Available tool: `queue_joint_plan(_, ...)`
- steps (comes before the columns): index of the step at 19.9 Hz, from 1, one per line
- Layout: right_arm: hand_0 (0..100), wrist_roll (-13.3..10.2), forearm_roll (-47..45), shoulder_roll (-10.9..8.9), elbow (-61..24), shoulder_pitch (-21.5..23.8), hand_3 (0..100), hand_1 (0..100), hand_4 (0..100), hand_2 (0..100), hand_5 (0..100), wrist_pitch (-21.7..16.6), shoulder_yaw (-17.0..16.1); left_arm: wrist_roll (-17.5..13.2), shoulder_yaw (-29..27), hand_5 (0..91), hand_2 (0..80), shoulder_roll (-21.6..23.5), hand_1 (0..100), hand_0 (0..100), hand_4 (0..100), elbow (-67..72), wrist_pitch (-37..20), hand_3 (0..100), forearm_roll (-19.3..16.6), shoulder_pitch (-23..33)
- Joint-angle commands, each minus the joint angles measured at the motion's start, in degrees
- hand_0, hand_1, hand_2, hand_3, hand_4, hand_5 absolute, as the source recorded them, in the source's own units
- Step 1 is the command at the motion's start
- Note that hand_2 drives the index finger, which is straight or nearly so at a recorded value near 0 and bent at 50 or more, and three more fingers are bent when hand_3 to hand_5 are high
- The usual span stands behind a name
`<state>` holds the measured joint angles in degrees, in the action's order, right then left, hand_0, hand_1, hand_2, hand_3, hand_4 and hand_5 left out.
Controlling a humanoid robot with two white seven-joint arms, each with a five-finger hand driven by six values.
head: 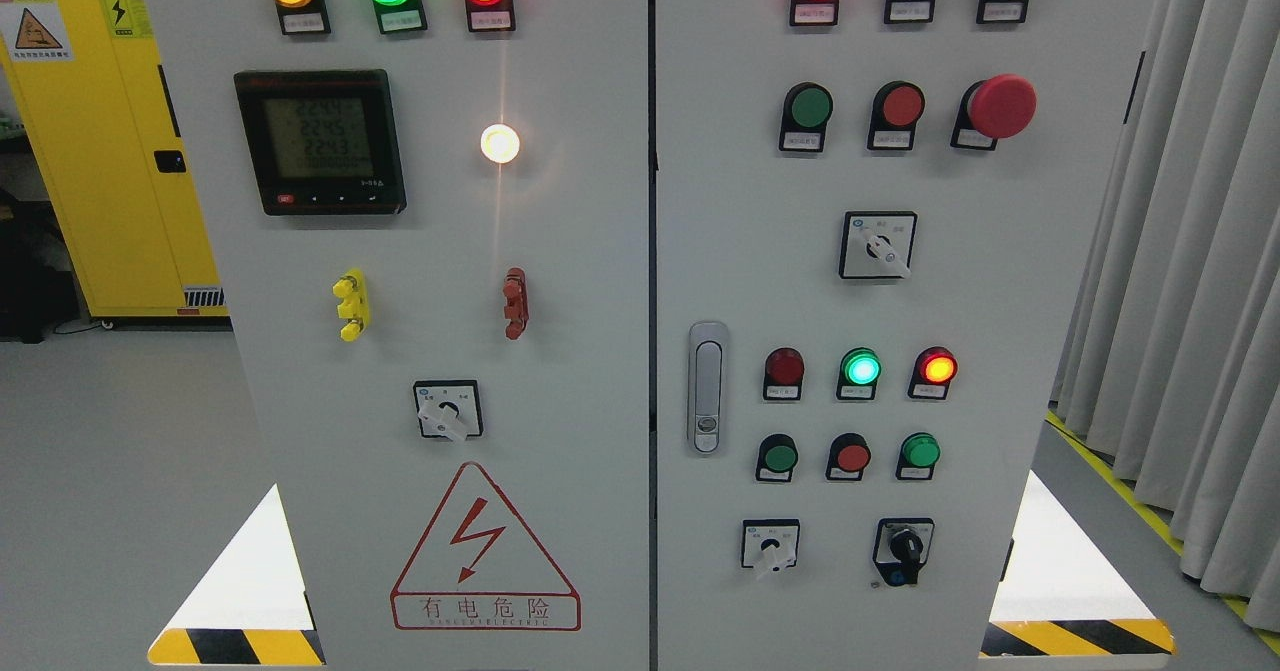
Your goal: Press green start button
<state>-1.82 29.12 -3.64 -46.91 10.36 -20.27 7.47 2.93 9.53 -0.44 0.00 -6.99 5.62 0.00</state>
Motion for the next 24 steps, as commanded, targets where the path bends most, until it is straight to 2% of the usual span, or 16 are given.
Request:
queue_joint_plan(1, 20, -0.21, 9.18, -0.49, -24.70, 3.96, 6, 44, 2, 0, 0, -1.26, 1.76, 0.06, -0.03, 0.0, 0.0, -2.11, 56, 12, 0, -1.41, 0.05, 0, 0.00, 0.44)
queue_joint_plan(5, 21, -0.12, 16.83, -0.58, -40.51, 7.22, 11, 50, 9, 0, 2, -1.61, 1.23, 0.06, -0.03, 0.0, 0.0, -3.25, 56, 12, 0, -1.49, 0.05, 0, 0.00, 0.44)
queue_joint_plan(6, 21, -0.12, 18.24, -0.58, -43.68, 7.31, 12, 50, 10, 0, 3, -1.61, 1.06, 0.06, -0.03, 0.0, 0.0, -3.52, 56, 12, 0, -1.49, 0.05, 0, 0.00, 0.44)
queue_joint_plan(7, 21, -0.12, 19.56, -0.58, -46.32, 7.22, 17, 52, 15, 0, 8, -1.61, 0.53, 0.06, -0.03, 0.0, 0.0, -3.87, 56, 12, 0, -1.49, 0.05, 0, 0.00, 0.44)
queue_joint_plan(9, 22, 0.14, 22.02, -0.49, -50.28, 6.61, 19, 53, 18, 0, 11, -1.52, -1.22, 0.06, 0.05, 0.0, 0.0, -4.40, 56, 12, 0, -1.49, 0.05, 0, 0.00, 0.44)
queue_joint_plan(11, 23, 0.32, 25.27, -0.49, -53.01, 5.38, 25, 54, 23, 0, 16, -1.52, -3.42, 0.06, 0.05, 0.0, 0.0, -4.84, 56, 12, 0, -1.49, 0.05, 0, 0.00, 0.44)
queue_joint_plan(12, 24, 0.32, 27.03, -0.40, -53.72, 3.98, 31, 55, 27, 0, 17, -1.44, -4.04, -0.03, 0.05, 0.0, 0.0, -4.93, 56, 12, 0, -1.58, 0.05, 0, 0.00, 0.44)
queue_joint_plan(14, 24, 0.32, 28.71, -0.05, -55.65, 2.57, 36, 55, 31, 0, 17, -1.44, -4.22, 0.06, 0.14, 0.0, 0.0, -5.36, 56, 12, 0, -1.58, 0.05, 0, -0.09, 0.44)
queue_joint_plan(15, 24, 0.32, 28.89, -0.05, -56.88, 2.48, 41, 56, 36, 0, 22, -1.35, -4.22, -0.03, 0.14, 0.0, 0.0, -5.37, 56, 12, 0, -1.58, 0.05, 0, -0.09, 0.44)
queue_joint_plan(17, 24, 0.32, 29.24, -0.05, -58.47, 2.39, 42, 56, 37, 0, 24, -1.17, -4.04, -0.03, 0.23, 0.0, 0.0, -5.37, 56, 12, 0, -1.58, 0.05, 0, -0.09, 0.44)
queue_joint_plan(18, 25, 0.32, 30.37, 0.03, -59.00, 2.21, 47, 57, 43, 0, 30, -1.17, -4.13, 0.06, 0.23, 0.0, 0.0, -5.45, 56, 12, 0, -1.67, 0.05, 0, -0.09, 0.44)
queue_joint_plan(21, 25, 0.32, 32.76, 0.12, -60.40, 0.20, 51, 58, 47, 0, 35, -1.17, -4.22, -0.03, 0.23, 0.0, 0.0, -5.37, 56, 12, 0, -1.67, 0.05, 0, -0.09, 0.44)
queue_joint_plan(23, 26, 0.32, 32.85, 0.12, -61.55, -1.39, 57, 58, 55, 0, 45, -1.17, -4.22, -0.03, 0.23, 0.0, 0.0, -5.45, 56, 12, 0, -1.67, 0.05, 0, -0.09, 0.44)
queue_joint_plan(24, 26, 0.32, 33.11, 0.12, -61.99, -2.18, 58, 58, 55, 0, 45, -1.17, -4.22, -0.03, 0.23, 0.0, 0.0, -5.45, 56, 12, 0, -1.67, 0.05, 0, -0.09, 0.44)
